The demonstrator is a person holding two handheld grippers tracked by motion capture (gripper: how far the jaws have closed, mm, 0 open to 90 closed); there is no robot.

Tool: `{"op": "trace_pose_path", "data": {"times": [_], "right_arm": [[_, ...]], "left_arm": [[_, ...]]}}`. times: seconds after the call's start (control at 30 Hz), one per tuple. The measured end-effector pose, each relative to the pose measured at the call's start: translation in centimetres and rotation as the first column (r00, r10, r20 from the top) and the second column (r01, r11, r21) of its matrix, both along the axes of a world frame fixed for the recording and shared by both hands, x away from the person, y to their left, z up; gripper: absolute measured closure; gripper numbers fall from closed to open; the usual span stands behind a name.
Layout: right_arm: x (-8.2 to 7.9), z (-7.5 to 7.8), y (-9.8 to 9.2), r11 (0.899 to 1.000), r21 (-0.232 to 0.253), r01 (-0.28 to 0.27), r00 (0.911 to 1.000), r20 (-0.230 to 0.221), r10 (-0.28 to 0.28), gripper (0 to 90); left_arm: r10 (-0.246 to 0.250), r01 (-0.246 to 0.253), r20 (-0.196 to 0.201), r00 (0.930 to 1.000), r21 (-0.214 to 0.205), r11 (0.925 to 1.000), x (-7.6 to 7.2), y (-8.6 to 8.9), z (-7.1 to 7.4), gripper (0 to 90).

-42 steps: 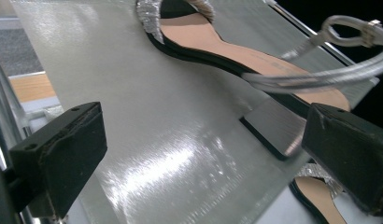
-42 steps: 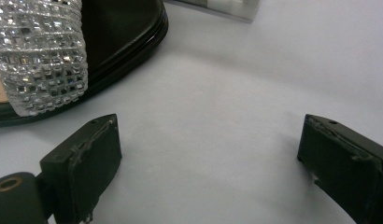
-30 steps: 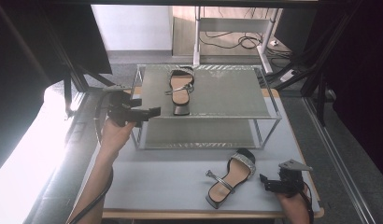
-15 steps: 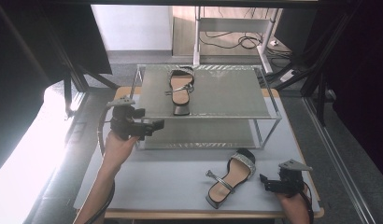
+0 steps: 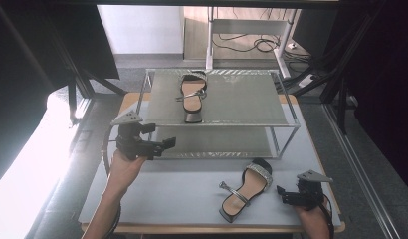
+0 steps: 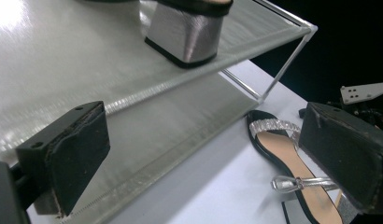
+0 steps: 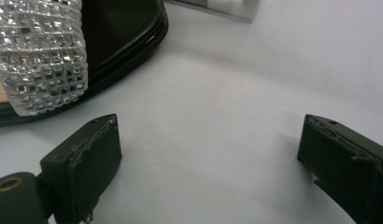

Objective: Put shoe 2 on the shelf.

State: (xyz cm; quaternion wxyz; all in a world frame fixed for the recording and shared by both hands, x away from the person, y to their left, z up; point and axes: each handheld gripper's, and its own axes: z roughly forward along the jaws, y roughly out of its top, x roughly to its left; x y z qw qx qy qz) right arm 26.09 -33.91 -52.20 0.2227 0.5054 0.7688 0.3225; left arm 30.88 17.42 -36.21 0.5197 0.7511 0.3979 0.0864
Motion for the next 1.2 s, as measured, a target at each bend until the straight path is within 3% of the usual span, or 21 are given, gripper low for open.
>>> {"op": "trace_pose_path", "data": {"times": [0.27,0.67,1.2], "right_arm": [[0.0,0.0,0.0,1.000,0.003,0.001,1.0000,-0.002,-0.001,5.6],[0.0,0.0,0.0,1.000,0.004,-0.001,1.0000,-0.005,0.001,5.5],[0.2,0.3,0.1,1.000,0.007,-0.029,0.9996,-0.002,0.029,2.7]], "left_arm": [[-0.004,0.004,-0.019,0.9998,0.005,1.0000,-0.4,-0.1,-1.7,1.9],[0.012,-0.011,-0.011,0.9999,0.053,0.9985,-1.3,-0.5,-4.3,1.9],[0.022,-0.019,-0.024,0.9995,0.144,0.9894,-2.5,-1.4,-9.6,0.2]]}}
